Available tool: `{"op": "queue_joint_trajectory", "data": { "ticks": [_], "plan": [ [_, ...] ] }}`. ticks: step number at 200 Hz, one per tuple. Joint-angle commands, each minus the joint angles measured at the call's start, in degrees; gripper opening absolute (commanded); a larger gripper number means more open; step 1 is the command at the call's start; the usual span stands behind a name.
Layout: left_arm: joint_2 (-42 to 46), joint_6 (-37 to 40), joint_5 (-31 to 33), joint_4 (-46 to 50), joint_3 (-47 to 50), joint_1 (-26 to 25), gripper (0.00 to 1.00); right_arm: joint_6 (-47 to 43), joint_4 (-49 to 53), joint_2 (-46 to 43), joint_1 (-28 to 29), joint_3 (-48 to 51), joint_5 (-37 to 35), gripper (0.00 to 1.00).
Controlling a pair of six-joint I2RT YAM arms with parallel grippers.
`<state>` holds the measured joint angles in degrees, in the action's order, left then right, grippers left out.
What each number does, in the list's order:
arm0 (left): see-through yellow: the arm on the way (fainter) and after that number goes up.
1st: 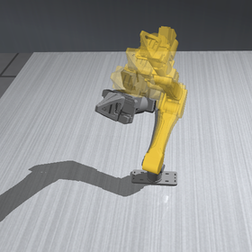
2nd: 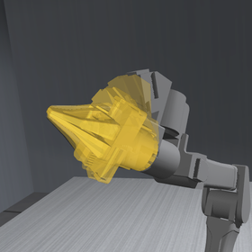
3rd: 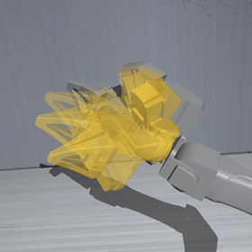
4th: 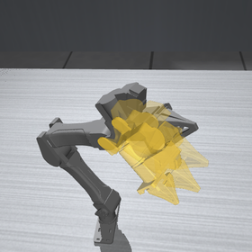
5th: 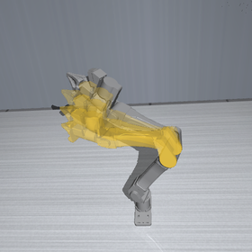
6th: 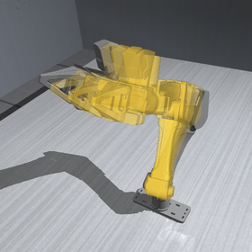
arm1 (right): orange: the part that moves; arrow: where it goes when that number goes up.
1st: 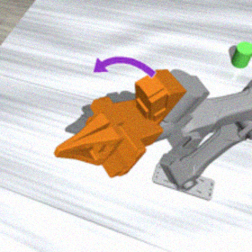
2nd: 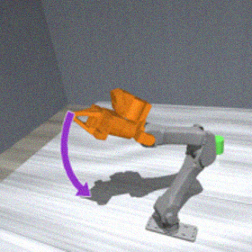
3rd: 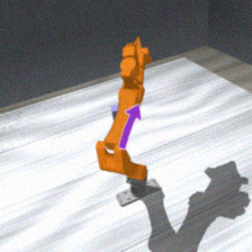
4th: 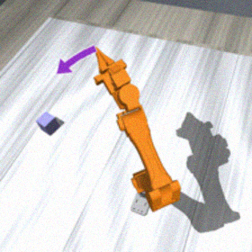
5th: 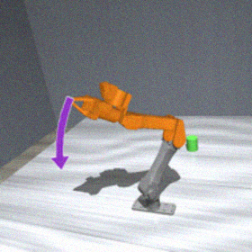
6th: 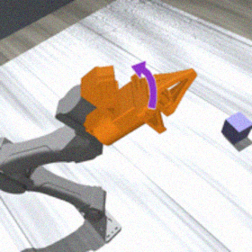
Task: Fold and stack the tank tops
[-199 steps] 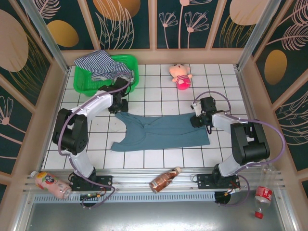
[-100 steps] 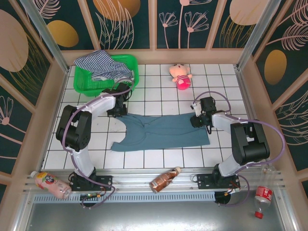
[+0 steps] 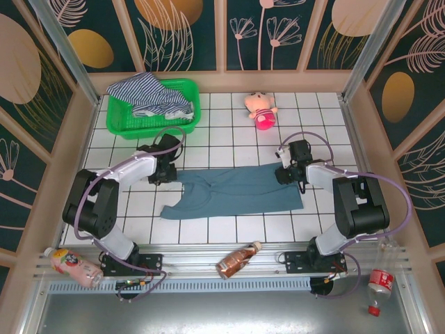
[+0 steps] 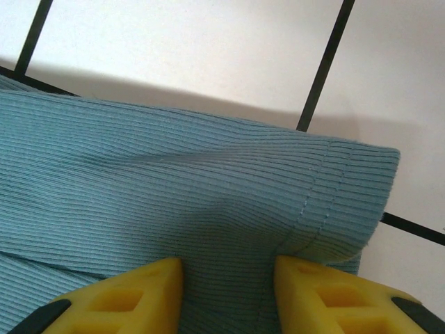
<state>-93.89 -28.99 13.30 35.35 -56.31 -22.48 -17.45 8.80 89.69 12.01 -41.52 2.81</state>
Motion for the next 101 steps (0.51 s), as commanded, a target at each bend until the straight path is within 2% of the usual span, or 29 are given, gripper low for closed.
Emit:
{"op": "queue_joint_trajectory", "data": {
  "ticks": [1, 61, 85, 101],
  "plan": [
    [-0.61, 0.31, 0.35, -3.59, 2.93, 0.33, 0.18, 0.55, 3.96, 2.38, -0.16, 0.73, -3.42, 0.40],
    [-3.98, -0.27, 1.91, -2.42, 5.00, 0.41, 0.24, 0.43, 4.86, 1.88, -0.54, 0.41, -5.19, 0.40],
    [-7.56, 0.33, 3.41, -1.45, 4.31, 0.76, 0.35, 0.67, 5.00, 1.15, -0.51, -0.20, -3.97, 0.40],
    [-8.35, 0.74, 4.24, -1.34, 3.23, 0.75, 0.36, 0.84, 4.93, -0.56, -0.49, -0.35, -1.78, 0.40]
  ]
}}
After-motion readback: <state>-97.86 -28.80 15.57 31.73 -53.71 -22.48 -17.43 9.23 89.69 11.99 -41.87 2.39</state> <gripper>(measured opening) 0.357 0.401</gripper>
